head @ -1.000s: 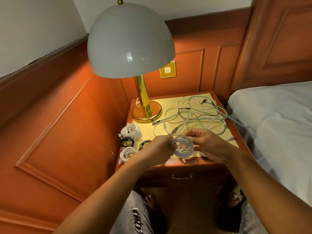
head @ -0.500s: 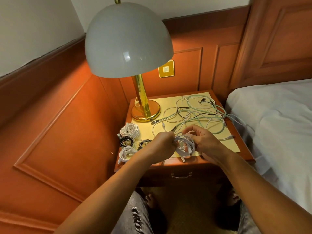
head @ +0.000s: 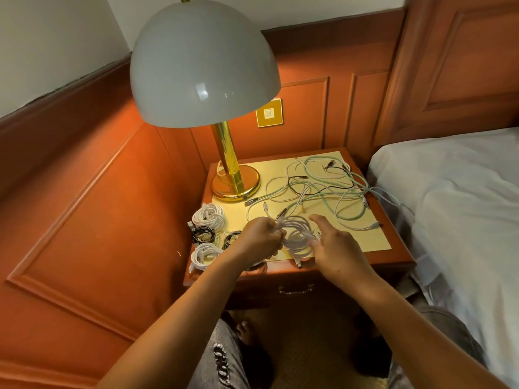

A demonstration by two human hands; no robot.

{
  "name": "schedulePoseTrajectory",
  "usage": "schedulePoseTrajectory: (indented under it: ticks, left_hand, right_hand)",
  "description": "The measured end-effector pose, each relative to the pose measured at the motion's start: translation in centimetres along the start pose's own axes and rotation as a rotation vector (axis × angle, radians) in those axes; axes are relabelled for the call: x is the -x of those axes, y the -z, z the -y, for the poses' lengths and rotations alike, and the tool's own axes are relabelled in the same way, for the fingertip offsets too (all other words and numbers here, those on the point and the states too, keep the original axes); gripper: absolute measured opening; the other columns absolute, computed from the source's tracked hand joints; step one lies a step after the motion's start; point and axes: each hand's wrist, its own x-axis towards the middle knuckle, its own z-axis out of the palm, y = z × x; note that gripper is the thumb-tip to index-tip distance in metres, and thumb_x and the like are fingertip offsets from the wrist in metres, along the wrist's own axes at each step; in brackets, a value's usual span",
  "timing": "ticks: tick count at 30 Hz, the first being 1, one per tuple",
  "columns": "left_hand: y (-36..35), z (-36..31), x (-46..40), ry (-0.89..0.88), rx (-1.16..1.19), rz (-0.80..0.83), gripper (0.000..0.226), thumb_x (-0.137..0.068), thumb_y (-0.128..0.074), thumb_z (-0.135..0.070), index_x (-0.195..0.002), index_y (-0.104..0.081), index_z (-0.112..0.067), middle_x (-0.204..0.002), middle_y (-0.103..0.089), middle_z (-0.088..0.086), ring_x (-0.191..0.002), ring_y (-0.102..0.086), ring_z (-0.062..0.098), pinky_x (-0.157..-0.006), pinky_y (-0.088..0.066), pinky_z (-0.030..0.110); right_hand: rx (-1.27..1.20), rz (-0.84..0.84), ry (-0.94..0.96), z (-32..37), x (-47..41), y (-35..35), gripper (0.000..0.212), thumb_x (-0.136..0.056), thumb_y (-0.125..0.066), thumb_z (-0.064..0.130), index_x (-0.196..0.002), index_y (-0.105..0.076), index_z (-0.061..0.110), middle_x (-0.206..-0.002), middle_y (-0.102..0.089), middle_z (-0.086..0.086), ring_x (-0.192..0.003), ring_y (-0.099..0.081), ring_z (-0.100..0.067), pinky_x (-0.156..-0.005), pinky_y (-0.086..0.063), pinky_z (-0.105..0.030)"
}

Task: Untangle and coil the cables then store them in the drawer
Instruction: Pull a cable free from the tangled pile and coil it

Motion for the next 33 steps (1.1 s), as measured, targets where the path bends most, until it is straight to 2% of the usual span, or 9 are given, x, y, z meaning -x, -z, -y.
schedulePoseTrajectory:
  ticks: [3, 6, 10, 13, 18, 23, 27, 31, 33]
  left_hand:
    - [1.9, 1.4, -0.7, 0.068, 0.013, -0.128, 0.021, -0.099, -0.05, -0.014, -0.081, -0.06, -0.007, -0.077, -0.06, 0.013, -0.064, -0.053, 0.019, -0.06, -0.043, 0.031]
    - [2.5, 2.0, -0.7, 0.087, 0.081, -0.113, 0.02, -0.098, -0.052, -0.011, -0.081, -0.059, -0.006, -0.073, -0.06, 0.011, -0.06, -0.052, 0.017, -0.054, -0.042, 0.027]
    - [0.3, 1.0, -0.6, 0.039, 0.103, -0.091, 0.022, -0.098, -0.05, -0.01, -0.078, -0.056, -0.006, -0.068, -0.057, 0.01, -0.053, -0.05, 0.015, -0.048, -0.038, 0.024]
    - [-0.7, 0.3, -0.5, 0.001, 0.097, -0.089, 0.022, -0.099, -0.05, -0.013, -0.078, -0.057, -0.008, -0.068, -0.058, 0.009, -0.056, -0.051, 0.016, -0.051, -0.039, 0.026]
    - [-0.9, 0.8, -0.5, -0.006, 0.132, -0.114, 0.02, -0.099, -0.05, -0.013, -0.081, -0.057, -0.008, -0.069, -0.059, 0.009, -0.059, -0.052, 0.017, -0.053, -0.04, 0.028]
    - [-2.3, 0.8, -0.8, -0.002, 0.267, -0.027, 0.018, -0.098, -0.052, -0.009, -0.083, -0.059, -0.004, -0.067, -0.058, 0.008, -0.053, -0.052, 0.012, -0.045, -0.039, 0.021]
    - [-5.5, -0.8, -2.0, 0.022, 0.272, 0.052, 0.015, -0.097, -0.054, -0.009, -0.086, -0.059, -0.002, -0.064, -0.058, 0.009, -0.05, -0.053, 0.014, -0.044, -0.042, 0.023]
    - [-9.3, -3.3, -3.1, 0.048, 0.245, 0.134, 0.012, -0.096, -0.054, -0.01, -0.087, -0.059, -0.003, -0.064, -0.058, 0.009, -0.048, -0.051, 0.014, -0.043, -0.04, 0.021]
    - [-11.2, -4.5, -3.6, 0.058, 0.251, 0.171, 0.014, -0.096, -0.053, -0.007, -0.084, -0.059, -0.003, -0.063, -0.058, 0.01, -0.048, -0.05, 0.014, -0.045, -0.04, 0.021]
  right_hand:
    - [-0.05, 0.021, -0.016, -1.3, 1.1, 2.4, 0.044, -0.095, -0.052, 0.006, -0.135, -0.046, 0.023, -0.066, -0.05, 0.004, -0.053, -0.046, -0.006, -0.044, -0.034, -0.016]
    - [-0.132, 0.004, -0.009, -1.5, 1.6, 4.0, 0.028, -0.095, -0.054, 0.006, -0.12, -0.058, 0.018, -0.061, -0.046, 0.006, -0.046, -0.043, -0.003, -0.042, -0.035, -0.012]
    - [-0.083, -0.096, 0.022, 0.7, 0.5, 2.5, 0.024, -0.095, -0.058, 0.034, -0.111, -0.061, 0.016, -0.07, -0.052, 0.011, -0.06, -0.052, 0.001, -0.053, -0.037, -0.01]
    - [0.039, -0.046, -0.074, 1.5, -0.7, 1.0, 0.043, -0.09, -0.054, 0.057, -0.102, -0.061, 0.017, -0.083, -0.062, 0.002, -0.078, -0.061, -0.015, -0.068, -0.051, -0.029]
    - [0.099, 0.045, -0.042, 0.9, -0.6, 0.4, 0.028, -0.099, -0.051, 0.032, -0.095, -0.068, 0.011, -0.082, -0.065, -0.002, -0.074, -0.059, -0.017, -0.067, -0.049, -0.034]
    - [-0.148, 0.083, -0.091, -2.4, 1.0, 3.6, 0.026, -0.095, -0.059, 0.03, -0.076, -0.067, 0.015, -0.072, -0.062, -0.001, -0.071, -0.058, -0.013, -0.06, -0.042, -0.026]
    - [-0.354, -0.094, -0.227, -5.2, 3.1, 3.5, 0.029, -0.095, -0.059, 0.028, -0.069, -0.061, 0.017, -0.066, -0.061, 0.001, -0.066, -0.058, -0.013, -0.061, -0.049, -0.03]
    - [-0.737, -0.281, -0.418, -8.3, 3.4, 1.6, 0.006, -0.095, -0.06, 0.024, -0.097, -0.06, 0.018, -0.092, -0.066, -0.006, -0.081, -0.068, -0.021, -0.063, -0.057, -0.034]
    - [-0.949, -0.319, -0.477, -10.1, 3.2, 1.1, 0.012, -0.095, -0.061, 0.021, -0.106, -0.058, 0.02, -0.099, -0.066, -0.008, -0.087, -0.068, -0.023, -0.063, -0.055, -0.032]
